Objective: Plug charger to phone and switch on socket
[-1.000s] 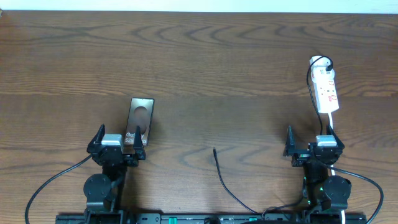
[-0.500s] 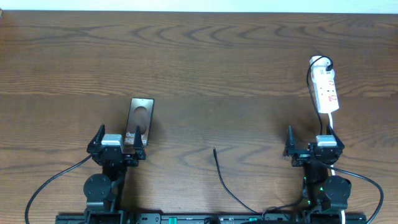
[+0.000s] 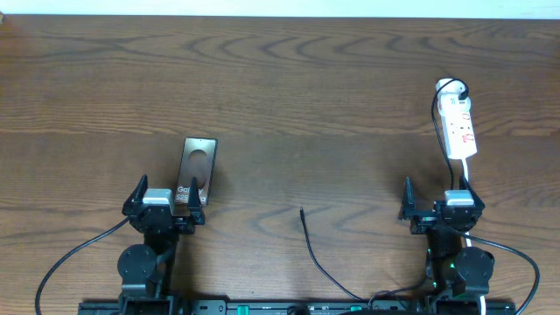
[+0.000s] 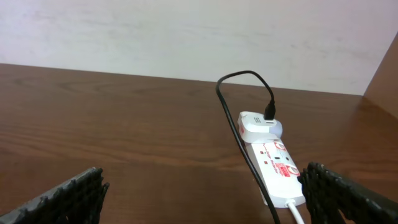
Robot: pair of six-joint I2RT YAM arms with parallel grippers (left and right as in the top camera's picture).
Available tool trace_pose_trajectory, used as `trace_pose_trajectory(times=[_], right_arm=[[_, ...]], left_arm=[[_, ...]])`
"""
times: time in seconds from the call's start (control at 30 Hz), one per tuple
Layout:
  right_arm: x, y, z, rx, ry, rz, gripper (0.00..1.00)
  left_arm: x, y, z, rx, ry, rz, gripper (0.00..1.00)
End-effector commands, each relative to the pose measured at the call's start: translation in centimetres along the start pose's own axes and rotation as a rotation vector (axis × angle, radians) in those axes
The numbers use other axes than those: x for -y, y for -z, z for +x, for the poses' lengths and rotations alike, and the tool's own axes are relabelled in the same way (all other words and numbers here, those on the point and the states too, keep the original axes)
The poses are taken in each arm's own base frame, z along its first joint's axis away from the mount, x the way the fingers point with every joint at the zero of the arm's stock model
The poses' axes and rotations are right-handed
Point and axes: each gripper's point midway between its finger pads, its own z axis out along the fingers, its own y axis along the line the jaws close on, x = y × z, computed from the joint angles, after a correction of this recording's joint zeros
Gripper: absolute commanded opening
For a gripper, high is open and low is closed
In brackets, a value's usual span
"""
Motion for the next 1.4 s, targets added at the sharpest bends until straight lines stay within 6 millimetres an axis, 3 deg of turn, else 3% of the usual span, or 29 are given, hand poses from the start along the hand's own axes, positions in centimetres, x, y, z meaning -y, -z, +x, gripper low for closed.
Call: trace_pose_trajectory(times=[0.0, 1.17, 1.37], right_arm=[[-0.52, 0.02, -0.01, 0.002, 0.012, -0.022, 0.99], [-0.52, 0.02, -0.01, 0.002, 0.012, -0.022, 0.99], [-0.52, 0.02, -0.01, 0.002, 0.012, -0.022, 0.99]], left_arm=[[0.55, -0.03, 1.38, -0.043, -0.012, 0.031, 0.92], [0.55, -0.03, 1.35, -0.042, -0.012, 0.031, 0.92], [0.56, -0.05, 0.61, -0.011, -0.014, 0.031, 0.92]])
